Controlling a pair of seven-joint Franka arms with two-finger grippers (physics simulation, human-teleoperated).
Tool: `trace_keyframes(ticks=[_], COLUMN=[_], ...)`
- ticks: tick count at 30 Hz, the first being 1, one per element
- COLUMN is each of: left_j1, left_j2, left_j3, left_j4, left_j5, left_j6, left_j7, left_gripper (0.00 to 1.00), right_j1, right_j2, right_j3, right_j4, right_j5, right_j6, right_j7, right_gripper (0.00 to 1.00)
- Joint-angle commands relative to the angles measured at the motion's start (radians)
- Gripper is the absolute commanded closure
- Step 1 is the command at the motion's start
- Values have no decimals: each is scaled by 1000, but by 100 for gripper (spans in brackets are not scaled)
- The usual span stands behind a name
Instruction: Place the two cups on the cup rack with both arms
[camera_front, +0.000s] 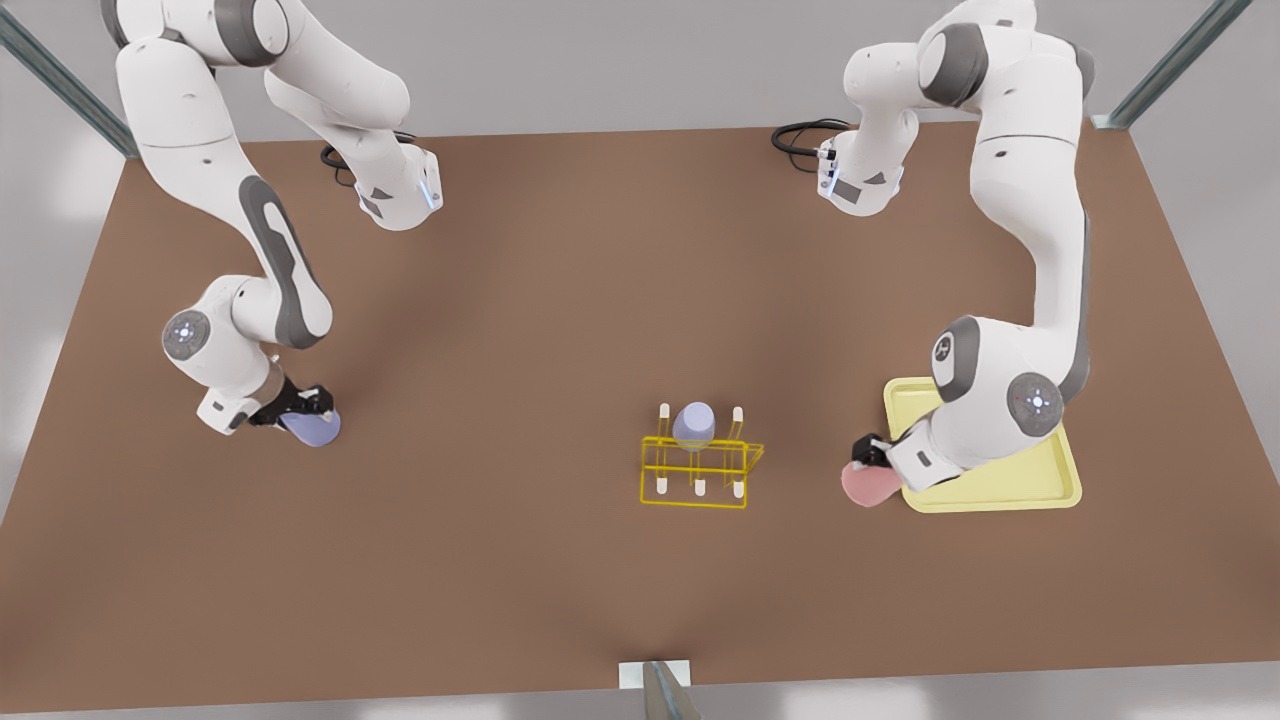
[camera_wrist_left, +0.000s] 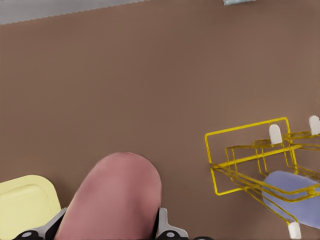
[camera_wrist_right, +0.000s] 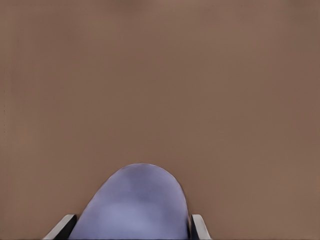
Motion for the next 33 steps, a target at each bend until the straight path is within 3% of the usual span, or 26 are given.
trace_keyframes(ticks=[1,4,6,10,13,18,24,29,30,31,33], left_j1=[-2,-43,-85,-125,-141,-160,-177,-201,-209,-212,-214], left_j2=[49,98,150,213,217,218,235,241,243,243,243], left_j3=[-10,-10,-11,-45,-60,-82,-82,-80,-80,-80,-80], left_j4=[76,163,236,339,352,350,342,333,333,333,333], left_j5=[-5,-6,-9,-28,-26,-26,-23,-17,-15,-15,-15], left_j6=[-43,-46,-47,-47,-69,-76,-78,-78,-76,-76,-76], left_j7=[-459,-512,-571,-724,-772,-789,-787,-789,-802,-802,-807], left_gripper=[15,15,15,15,15,15,14,13,12,0,0], right_j1=[4,20,76,208,308,460,480,480,482,486,495], right_j2=[-2,26,36,72,98,234,383,449,458,470,500], right_j3=[50,167,190,193,196,196,202,245,247,248,248], right_j4=[51,121,144,209,284,604,873,940,950,963,993], right_j5=[1,34,138,346,366,400,405,458,472,486,486], right_j6=[-164,-164,-164,-166,-166,-226,-315,-319,-313,-312,-307], right_j7=[-12,0,-2,9,199,485,548,552,552,552,552], right_gripper=[18,18,18,18,18,18,18,18,18,18,18])
